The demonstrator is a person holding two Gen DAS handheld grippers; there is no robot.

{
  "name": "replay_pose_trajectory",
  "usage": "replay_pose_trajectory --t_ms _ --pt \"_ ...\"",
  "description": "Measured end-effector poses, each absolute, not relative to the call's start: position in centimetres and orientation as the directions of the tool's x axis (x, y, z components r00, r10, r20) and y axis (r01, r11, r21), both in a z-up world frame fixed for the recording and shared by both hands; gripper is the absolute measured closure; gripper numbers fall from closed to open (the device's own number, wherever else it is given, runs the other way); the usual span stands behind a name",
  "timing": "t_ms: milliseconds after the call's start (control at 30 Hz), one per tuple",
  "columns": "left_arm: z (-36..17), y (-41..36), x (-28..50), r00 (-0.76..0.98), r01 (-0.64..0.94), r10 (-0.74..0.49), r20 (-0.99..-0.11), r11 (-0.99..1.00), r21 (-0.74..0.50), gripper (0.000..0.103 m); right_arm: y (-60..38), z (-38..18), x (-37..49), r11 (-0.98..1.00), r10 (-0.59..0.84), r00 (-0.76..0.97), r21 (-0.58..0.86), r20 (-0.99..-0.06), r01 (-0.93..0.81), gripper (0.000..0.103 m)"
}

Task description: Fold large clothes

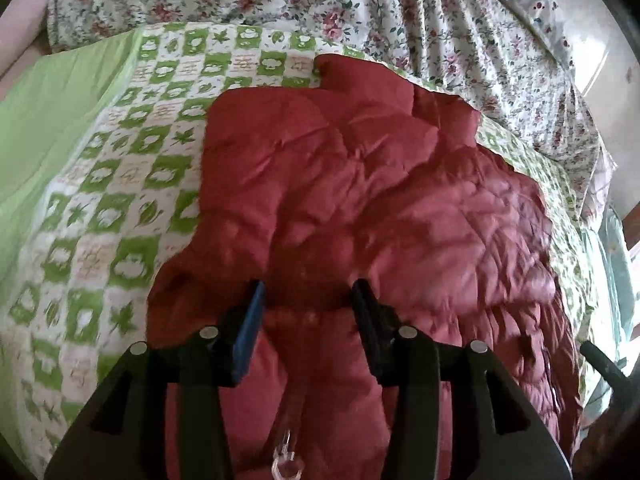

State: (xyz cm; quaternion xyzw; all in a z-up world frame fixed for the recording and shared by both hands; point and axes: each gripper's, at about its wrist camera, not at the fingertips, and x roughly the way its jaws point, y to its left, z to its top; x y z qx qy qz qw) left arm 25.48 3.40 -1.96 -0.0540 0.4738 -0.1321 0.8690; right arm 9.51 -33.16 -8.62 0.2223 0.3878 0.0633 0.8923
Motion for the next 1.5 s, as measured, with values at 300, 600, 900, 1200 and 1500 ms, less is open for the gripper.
replay_pose_trajectory --t_ms 300,600,900,1200,1500 --pt "-2.5 5.6 20.9 0.496 0.148 -0.297 -0.816 0.955 -0.258 0.059 -32.8 -9.0 8.1 0.885 0.293 0.692 0.461 -0.66 0.064 0.052" --pt "-3.0 7.6 17.3 0.476 0.114 -0.291 -0.83 0.956 -0.27 0.055 -32.8 -9.4 6.9 0.887 0.291 0.681 0.456 -0.672 0.071 0.045" --pt "-3.8 10.4 13.3 0.455 0.073 -0.292 -0.841 0.954 -0.292 0.051 -34.3 -9.9 4.6 0.885 0.268 0.682 0.453 -0.681 0.104 0.041" --pt "-3.3 11.2 11.0 0.463 0.072 -0.281 -0.841 0.957 -0.281 0.051 -36.7 -10.3 1.5 0.884 0.215 0.689 0.437 -0.692 0.164 0.038" --pt "-3.2 11.9 8.8 0.468 0.069 -0.251 -0.847 0.966 -0.248 0.039 -38.0 -12.1 -0.8 0.887 0.19 0.641 0.41 -0.744 0.213 0.038"
